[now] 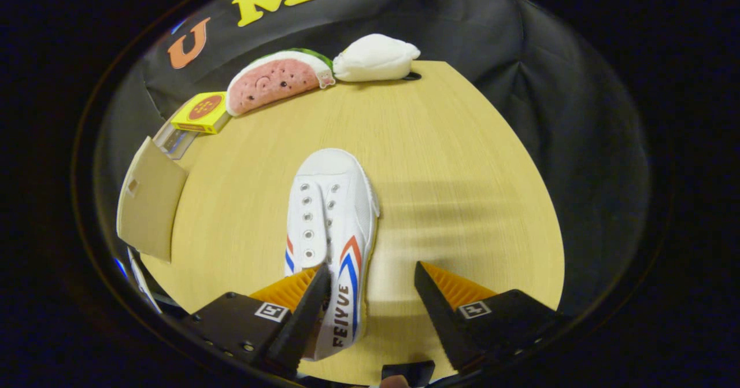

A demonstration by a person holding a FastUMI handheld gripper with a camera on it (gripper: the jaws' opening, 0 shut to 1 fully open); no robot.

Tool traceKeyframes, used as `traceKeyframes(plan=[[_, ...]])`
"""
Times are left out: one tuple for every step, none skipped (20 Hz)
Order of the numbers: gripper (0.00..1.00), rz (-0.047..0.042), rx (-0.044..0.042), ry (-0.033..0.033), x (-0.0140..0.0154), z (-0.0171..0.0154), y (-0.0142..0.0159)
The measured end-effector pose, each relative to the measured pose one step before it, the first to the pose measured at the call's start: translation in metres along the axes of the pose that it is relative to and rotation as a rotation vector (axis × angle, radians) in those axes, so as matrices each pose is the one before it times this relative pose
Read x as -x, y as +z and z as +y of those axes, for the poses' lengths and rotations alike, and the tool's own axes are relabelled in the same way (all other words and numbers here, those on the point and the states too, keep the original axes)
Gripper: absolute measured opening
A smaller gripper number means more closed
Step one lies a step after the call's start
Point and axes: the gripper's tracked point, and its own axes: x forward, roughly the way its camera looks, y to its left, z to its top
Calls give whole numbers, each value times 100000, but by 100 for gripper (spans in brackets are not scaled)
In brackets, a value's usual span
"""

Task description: Open the storage box then place both shoes into the box .Put the left shoe in first, then the right shoe, with the right side of both shoes facing outward in a uniform manner.

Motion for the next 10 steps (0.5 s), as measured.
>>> traceKeyframes(plan=[[74, 1047, -1379, 1497, -105, 38, -13], [74, 625, -736, 2684, -27, 220, 228], [65, 1779, -691, 1807, -46, 544, -372], [56, 651, -1136, 1920, 52, 395, 33], [47, 1223, -299, -777, -548, -25, -146], [37, 623, 343, -341, 811, -16, 188], [33, -87, -735, -472, -517, -54, 29], [28, 1490, -280, -164, -193, 109, -46], [27, -419, -830, -57, 749, -184, 153], [16, 1613, -380, 608, -565, -1, -120]])
